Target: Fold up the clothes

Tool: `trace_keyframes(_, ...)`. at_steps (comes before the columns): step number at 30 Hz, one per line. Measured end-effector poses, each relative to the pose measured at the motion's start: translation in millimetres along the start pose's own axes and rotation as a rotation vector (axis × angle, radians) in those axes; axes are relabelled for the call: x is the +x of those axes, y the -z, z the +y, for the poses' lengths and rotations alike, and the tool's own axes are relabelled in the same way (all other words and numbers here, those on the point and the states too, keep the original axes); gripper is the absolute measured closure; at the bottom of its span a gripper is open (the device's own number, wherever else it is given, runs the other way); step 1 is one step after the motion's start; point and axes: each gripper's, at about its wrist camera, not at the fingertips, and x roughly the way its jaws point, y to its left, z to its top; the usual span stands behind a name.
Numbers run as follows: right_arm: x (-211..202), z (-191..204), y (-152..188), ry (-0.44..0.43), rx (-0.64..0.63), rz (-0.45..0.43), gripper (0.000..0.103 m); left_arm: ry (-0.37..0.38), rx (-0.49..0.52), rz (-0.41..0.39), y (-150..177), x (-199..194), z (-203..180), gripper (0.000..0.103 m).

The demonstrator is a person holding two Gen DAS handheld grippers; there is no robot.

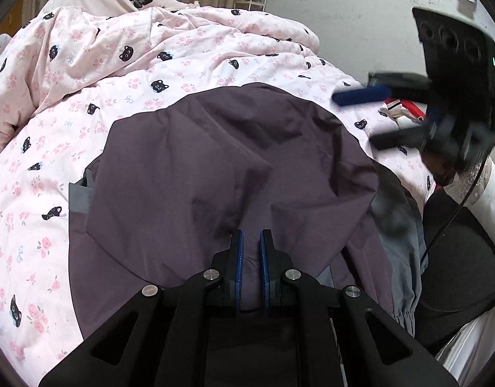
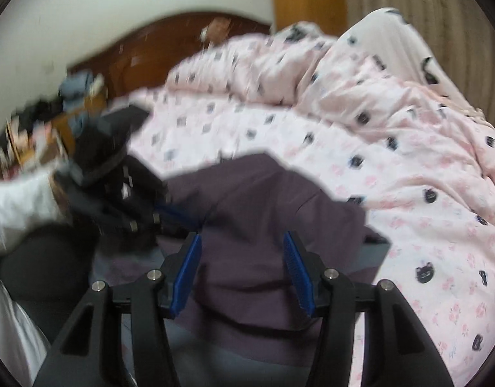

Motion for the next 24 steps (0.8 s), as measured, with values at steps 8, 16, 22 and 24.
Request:
trace_keyframes(8, 49, 11, 29, 0.05, -0.108, 0.2, 0.049, -0.002, 0.008, 0.041, 6, 9, 2, 0.095)
trace_keyframes(16, 55, 11, 37, 0.043, -0.136, 0.229, 0.049, 0.003, 0.017, 0.031, 6, 1, 0, 0.095)
trace_keyframes(22, 0, -14, 18, -0.023, 0.006, 0.024, 0.049, 0.049, -0.032, -0.191, -4, -48, 6, 0.089)
trace_keyframes(24, -9, -23, 11, 0.0, 0.047, -0.038, 0.048, 0.015, -0.082, -0.25, -11, -51, 14, 0.072)
